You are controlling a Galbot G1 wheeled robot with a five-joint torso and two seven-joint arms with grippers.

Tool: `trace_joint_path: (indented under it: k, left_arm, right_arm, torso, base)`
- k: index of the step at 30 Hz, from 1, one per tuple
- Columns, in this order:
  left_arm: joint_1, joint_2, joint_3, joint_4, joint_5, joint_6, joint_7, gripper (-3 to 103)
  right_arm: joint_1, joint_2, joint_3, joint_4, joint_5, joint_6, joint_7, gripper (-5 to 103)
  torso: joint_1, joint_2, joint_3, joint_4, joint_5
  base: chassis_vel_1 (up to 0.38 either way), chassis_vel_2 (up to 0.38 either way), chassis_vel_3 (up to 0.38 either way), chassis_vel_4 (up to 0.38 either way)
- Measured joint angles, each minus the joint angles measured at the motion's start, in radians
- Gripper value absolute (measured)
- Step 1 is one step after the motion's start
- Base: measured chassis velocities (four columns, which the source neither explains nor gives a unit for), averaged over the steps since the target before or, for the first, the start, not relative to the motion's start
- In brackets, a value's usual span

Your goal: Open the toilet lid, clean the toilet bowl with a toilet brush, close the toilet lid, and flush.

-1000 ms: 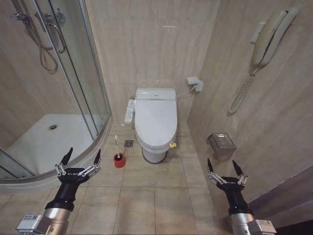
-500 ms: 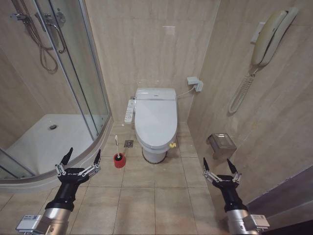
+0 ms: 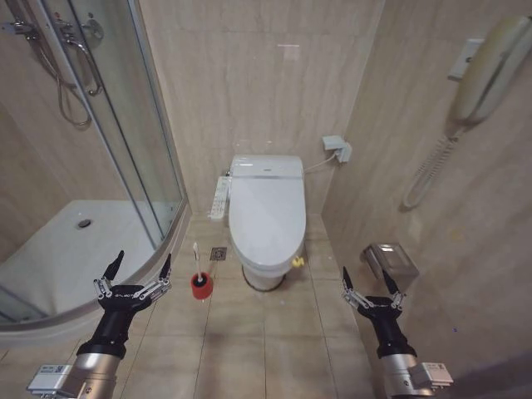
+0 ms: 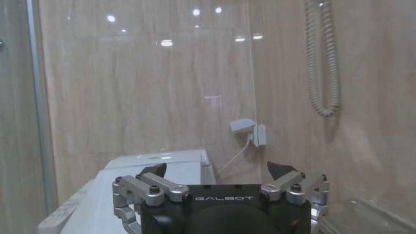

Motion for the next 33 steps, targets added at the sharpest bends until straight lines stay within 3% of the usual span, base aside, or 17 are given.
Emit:
trace_joint_path:
  k: [11,14,15,28,33]
  left_arm:
    - [0.000,0.000,0.000,0.000,0.000,0.000,0.000,100]
    - [0.000,0.000,0.000,0.000,0.000,0.000,0.000,100]
    - [0.000,0.000,0.000,0.000,0.000,0.000,0.000,100]
    - [0.000,0.000,0.000,0.000,0.000,0.000,0.000,100]
    - [0.000,0.000,0.000,0.000,0.000,0.000,0.000,100]
  right_arm:
    - [0.013,0.006,-0.006,-0.023,0.016,0.056,0.003,100]
    - [-0.078,0.004,-0.003,-0.018,0.037,0.141,-0.044,100]
    - [-0.100,0.005,-0.003,-0.013,0.038,0.152,-0.054,100]
    - [-0.187,0.021,-0.007,-0.024,0.013,0.184,-0.063,100]
    - [-0.209,0.038,-0.021,-0.136,-0.046,0.256,-0.074,100]
  torso:
    - [0.000,0.000,0.000,0.0005,0.0004]
    - [0.001,0.000,0.000,0.0005,-0.0002]
    - [0.001,0.000,0.000,-0.0006,-0.0006]
    - [-0.001,0.000,-0.001,0.0000,-0.0002]
    - [0.000,0.000,0.000,0.0000,-0.0002]
  base:
    - [-0.276,0.293,0.300,-0.291]
    - [-0.296,0.302,0.283,-0.310]
    - [-0.225,0.115,0.081,-0.107]
    - [0.007,-0.008,-0.033,0.012]
    - [0.000,0.000,0.000,0.000]
